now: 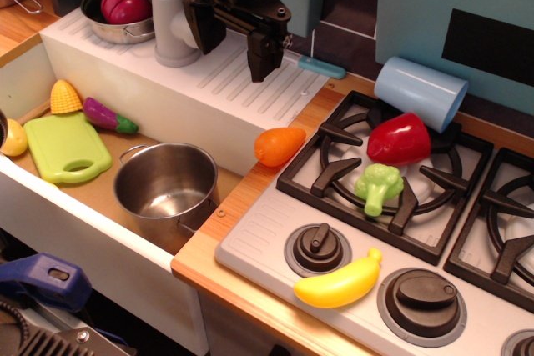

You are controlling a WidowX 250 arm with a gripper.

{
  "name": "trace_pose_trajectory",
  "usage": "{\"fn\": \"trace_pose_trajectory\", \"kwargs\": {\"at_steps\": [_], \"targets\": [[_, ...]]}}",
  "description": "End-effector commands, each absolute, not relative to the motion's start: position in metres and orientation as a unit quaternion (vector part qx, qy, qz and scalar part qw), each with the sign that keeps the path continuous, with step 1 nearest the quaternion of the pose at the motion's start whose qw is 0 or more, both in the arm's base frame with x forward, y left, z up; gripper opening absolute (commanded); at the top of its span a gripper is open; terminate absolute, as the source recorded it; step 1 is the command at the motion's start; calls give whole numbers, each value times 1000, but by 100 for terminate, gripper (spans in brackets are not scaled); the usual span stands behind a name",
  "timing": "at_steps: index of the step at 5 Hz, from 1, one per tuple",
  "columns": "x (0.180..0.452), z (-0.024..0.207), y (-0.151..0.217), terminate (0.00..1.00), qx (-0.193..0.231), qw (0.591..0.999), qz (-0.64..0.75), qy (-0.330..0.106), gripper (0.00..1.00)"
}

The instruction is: Put carrot in pot or pan

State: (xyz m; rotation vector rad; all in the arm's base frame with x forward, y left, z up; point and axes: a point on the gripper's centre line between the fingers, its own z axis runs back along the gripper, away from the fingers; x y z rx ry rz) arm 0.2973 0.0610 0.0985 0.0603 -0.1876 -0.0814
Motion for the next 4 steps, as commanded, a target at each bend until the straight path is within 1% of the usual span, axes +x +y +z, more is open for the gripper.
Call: {"fn": "trace_pose_trajectory", "kwargs": {"at_steps": [1, 2, 3, 4], "targets": [[297, 98, 61, 0, 30, 994, -41, -94, 100], [303, 90, 54, 0, -1, 994, -45, -102, 100], [304, 79, 45, 0, -19, 994, -41, -104, 100], [307, 70, 38, 0, -28, 994, -33, -103, 100]]}}
